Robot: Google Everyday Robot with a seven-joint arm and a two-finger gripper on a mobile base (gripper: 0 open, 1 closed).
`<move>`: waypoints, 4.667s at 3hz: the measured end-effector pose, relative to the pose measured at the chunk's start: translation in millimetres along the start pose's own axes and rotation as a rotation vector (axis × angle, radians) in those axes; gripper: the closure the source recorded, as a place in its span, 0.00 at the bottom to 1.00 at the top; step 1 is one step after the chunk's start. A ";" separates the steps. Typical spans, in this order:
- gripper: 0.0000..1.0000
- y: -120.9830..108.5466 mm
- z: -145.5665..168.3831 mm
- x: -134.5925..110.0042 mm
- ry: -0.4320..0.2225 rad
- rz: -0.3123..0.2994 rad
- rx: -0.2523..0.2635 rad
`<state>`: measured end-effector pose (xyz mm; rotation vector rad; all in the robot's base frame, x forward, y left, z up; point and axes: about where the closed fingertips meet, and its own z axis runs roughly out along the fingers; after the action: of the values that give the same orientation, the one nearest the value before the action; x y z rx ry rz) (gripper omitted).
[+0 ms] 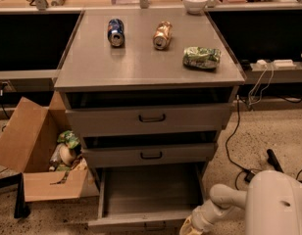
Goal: Close bottom drawer
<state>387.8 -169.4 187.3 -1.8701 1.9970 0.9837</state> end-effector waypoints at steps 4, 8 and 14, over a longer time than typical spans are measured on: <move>1.00 -32.9 22.2 11.3 0.048 0.024 0.033; 0.15 -32.8 22.3 11.3 0.048 0.024 0.033; 0.63 -77.1 13.7 7.5 0.022 -0.034 0.129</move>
Offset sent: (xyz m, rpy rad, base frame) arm 0.0315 0.0060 -0.0430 -0.0824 -0.0102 -0.0023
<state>456.2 -163.8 148.9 -1.8479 1.9835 0.8083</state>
